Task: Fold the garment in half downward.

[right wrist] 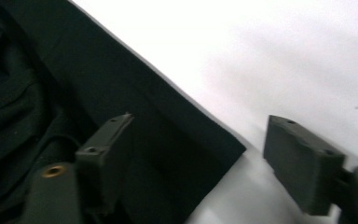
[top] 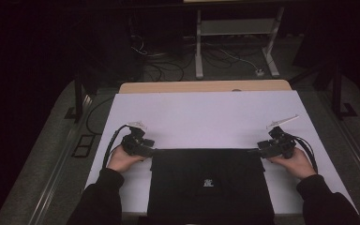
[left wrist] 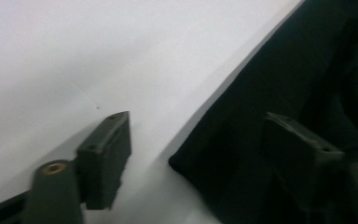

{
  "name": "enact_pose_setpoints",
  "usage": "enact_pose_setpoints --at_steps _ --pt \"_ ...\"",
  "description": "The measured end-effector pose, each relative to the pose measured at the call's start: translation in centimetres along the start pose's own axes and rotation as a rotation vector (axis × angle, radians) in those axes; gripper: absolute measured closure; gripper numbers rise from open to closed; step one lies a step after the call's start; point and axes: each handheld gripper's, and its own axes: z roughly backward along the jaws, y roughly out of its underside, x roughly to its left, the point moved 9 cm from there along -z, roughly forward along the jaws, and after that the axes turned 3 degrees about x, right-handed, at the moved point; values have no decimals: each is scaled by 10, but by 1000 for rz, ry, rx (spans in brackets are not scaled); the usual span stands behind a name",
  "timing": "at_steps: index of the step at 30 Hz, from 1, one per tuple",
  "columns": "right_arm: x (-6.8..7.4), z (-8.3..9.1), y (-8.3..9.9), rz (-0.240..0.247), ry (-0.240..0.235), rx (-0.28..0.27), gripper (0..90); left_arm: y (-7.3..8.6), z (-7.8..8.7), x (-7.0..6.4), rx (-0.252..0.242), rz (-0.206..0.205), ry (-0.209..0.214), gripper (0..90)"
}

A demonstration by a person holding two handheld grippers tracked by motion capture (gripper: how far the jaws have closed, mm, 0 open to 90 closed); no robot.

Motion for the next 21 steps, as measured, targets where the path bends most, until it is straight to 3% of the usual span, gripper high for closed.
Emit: enact_pose_setpoints --at_steps 8,13,18,21 --pt "-2 0 -1 9 18 -9 493 -1 0 3 -10 6 -25 381" --pt "-5 0 -1 2 49 -12 643 1 -1 0 5 25 -2 584" --pt "-9 -1 0 -28 82 -1 807 3 -3 -2 35 -32 -23 832" --pt "-8 0 1 -31 73 0 839 3 -1 -4 39 -42 -30 862"
